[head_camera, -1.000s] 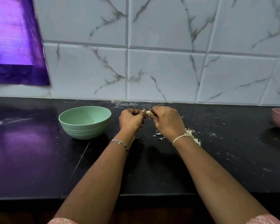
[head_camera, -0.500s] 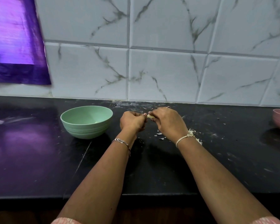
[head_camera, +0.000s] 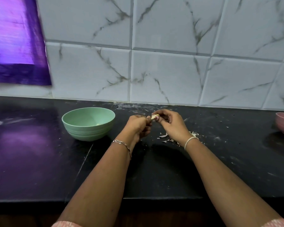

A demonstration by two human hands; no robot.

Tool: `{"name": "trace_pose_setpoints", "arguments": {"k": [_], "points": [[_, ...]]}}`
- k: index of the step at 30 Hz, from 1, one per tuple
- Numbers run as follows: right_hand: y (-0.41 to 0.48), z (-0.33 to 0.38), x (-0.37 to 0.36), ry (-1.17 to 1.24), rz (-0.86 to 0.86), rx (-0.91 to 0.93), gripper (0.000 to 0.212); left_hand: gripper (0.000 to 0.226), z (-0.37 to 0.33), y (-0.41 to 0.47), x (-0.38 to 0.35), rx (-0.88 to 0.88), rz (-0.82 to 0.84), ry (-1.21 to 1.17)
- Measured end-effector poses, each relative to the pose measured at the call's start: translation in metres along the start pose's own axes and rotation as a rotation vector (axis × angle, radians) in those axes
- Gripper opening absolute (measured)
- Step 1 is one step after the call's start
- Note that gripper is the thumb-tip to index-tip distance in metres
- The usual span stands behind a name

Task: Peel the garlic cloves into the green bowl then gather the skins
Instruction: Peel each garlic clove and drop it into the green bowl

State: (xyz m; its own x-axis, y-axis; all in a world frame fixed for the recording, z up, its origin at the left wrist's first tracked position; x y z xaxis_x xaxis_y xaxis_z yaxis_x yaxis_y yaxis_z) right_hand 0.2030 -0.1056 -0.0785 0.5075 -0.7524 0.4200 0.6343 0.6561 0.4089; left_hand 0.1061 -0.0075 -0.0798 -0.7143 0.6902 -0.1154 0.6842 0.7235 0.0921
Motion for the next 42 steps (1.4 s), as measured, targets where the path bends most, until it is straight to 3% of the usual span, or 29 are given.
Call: {"name": "trace_pose_setpoints", "arguments": {"k": [6,13,18,23,28,42], "points": [[-0.003,0.006,0.000,0.394,0.088,-0.144,0.016,0.022,-0.005,-0.007,0.000,0.106,0.150,-0.139],[-0.002,0.007,0.003,0.660,0.028,-0.309,0.011,0.012,-0.008,-0.010,-0.006,-0.028,0.193,-0.163],[-0.002,0.009,0.004,0.623,0.000,-0.269,0.006,0.012,-0.008,-0.011,-0.009,-0.097,0.138,-0.127],[-0.004,0.009,0.004,0.515,0.012,-0.226,0.030,0.015,-0.007,-0.011,-0.008,-0.145,0.134,-0.101],[-0.002,0.007,0.006,0.521,-0.010,-0.229,0.013,0.017,-0.006,-0.009,-0.008,-0.178,0.142,-0.063],[-0.001,0.004,0.006,0.368,-0.052,-0.259,0.021,0.010,0.000,0.000,-0.012,-0.353,0.140,0.154]]}}
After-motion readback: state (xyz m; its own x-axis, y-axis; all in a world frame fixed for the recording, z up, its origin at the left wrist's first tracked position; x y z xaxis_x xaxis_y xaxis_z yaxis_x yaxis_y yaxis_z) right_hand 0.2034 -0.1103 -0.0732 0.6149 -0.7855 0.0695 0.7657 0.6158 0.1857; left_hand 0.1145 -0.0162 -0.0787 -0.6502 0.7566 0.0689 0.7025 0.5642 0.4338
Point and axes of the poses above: each hand's wrist, its own y-axis towards the middle knuckle, its own x-axis out of the back of the hand, z = x × y, the point moved 2 cm from there along y, towards the middle knuckle, and after that the axes turned 9 degrees about -x, right-handed, at the moved point
